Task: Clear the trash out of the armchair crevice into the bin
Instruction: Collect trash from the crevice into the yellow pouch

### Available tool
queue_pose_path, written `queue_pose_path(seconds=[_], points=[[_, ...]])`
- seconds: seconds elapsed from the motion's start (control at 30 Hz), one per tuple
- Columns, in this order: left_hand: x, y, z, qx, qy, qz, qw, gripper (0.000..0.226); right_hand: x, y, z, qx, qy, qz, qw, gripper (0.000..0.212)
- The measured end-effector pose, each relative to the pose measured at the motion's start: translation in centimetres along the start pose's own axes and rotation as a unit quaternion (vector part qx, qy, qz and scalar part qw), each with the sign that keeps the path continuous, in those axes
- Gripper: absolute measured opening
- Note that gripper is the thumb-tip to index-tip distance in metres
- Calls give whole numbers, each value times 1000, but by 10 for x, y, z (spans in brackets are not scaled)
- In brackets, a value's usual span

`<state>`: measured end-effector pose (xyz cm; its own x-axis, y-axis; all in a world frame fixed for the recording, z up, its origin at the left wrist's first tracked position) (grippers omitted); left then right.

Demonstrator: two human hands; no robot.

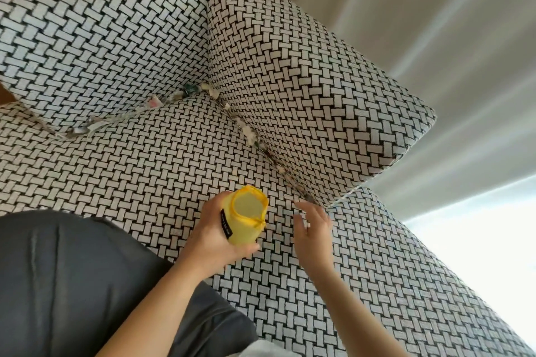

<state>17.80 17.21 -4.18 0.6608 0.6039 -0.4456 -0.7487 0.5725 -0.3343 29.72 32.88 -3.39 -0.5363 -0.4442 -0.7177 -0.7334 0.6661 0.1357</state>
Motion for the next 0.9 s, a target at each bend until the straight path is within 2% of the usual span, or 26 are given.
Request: queue_pose_path(seconds=[0.07,0.13,0.3,0.43,0.6,0.9], points=[[0,2,-1,-3,8,1,1000,89,-2,10,17,-21,-116,-2,993,30],[1,5,-3,-7,10,1,1000,90,-1,19,19,-39,-177,-11,983,35],[2,10,-7,-20,13,6,1000,89,12,30,16,5,-307,-115,945,51],[2,13,-8,-28,34,7,999,91,23,41,10,43,-344,-192,918,51],[1,11,-5,-31,51,6,998,94,26,51,2,42,-387,-217,895,48],[-1,10,-6,-43,36,-8,998,94,23,50,13,-6,-366,-204,908,43]])
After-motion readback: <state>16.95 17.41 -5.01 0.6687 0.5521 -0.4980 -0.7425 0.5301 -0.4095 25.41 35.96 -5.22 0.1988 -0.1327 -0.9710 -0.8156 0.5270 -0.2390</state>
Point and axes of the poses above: each hand's wrist, its own y-axis towards the middle knuckle, its own x-axis out of the palm, z = x × y, the point moved 5 cm from there along y, towards the middle knuckle, and after that the axes turned 15 degrees about -x, right-handed, at the moved point
